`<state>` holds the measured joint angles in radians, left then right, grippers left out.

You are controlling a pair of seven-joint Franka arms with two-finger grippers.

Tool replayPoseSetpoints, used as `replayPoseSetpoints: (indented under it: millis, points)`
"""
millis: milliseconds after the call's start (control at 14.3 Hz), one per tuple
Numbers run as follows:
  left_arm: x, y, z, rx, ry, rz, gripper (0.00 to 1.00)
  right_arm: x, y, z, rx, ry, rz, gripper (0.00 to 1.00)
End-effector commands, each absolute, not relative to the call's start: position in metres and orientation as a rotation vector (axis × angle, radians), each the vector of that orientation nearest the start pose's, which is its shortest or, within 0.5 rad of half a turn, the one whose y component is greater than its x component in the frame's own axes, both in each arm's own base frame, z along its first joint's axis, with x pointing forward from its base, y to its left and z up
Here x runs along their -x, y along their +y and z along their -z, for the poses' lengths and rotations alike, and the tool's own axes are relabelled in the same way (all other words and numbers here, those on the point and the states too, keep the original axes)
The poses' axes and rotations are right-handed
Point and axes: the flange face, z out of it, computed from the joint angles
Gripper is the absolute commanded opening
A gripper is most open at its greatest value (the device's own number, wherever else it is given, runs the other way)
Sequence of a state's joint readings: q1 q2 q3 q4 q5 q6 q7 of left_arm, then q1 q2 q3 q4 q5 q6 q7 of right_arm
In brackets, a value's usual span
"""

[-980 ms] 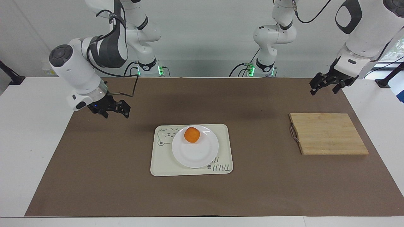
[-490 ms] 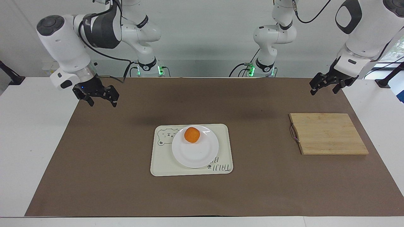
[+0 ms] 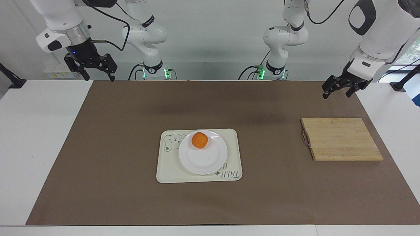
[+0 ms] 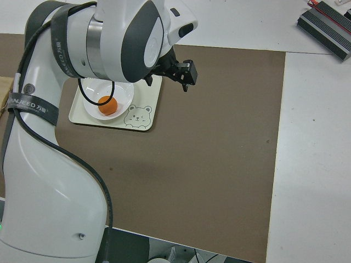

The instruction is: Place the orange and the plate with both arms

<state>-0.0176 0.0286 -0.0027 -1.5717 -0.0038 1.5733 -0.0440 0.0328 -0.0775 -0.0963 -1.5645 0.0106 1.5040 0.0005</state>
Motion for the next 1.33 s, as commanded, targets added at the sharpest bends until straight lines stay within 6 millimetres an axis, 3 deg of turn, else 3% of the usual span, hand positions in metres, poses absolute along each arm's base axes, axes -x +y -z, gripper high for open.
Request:
replayPoseSetpoints:
  millis: [0,490,770,1260]
  points:
    - [-0.564,-0.01,-0.611,3.125,-0.055,-0.025,1.0,-0.517,-0.027,-0.663,3.13,0.1,0.005,1.0]
    - [-0.564,-0.01,-0.611,3.125,-0.055,-0.025,1.0,-0.517,-0.023,-0.662,3.13,0.09,0.007,1.0]
    - [-0.564,-0.01,-0.611,3.125,-0.055,-0.025,1.0,-0.51,-0.02,-0.65,3.14,0.072,0.002,1.0]
    - [-0.564,-0.01,-0.611,3.125,-0.055,-0.025,1.0,-0.512,-0.022,-0.653,3.176,-0.022,0.015,1.0]
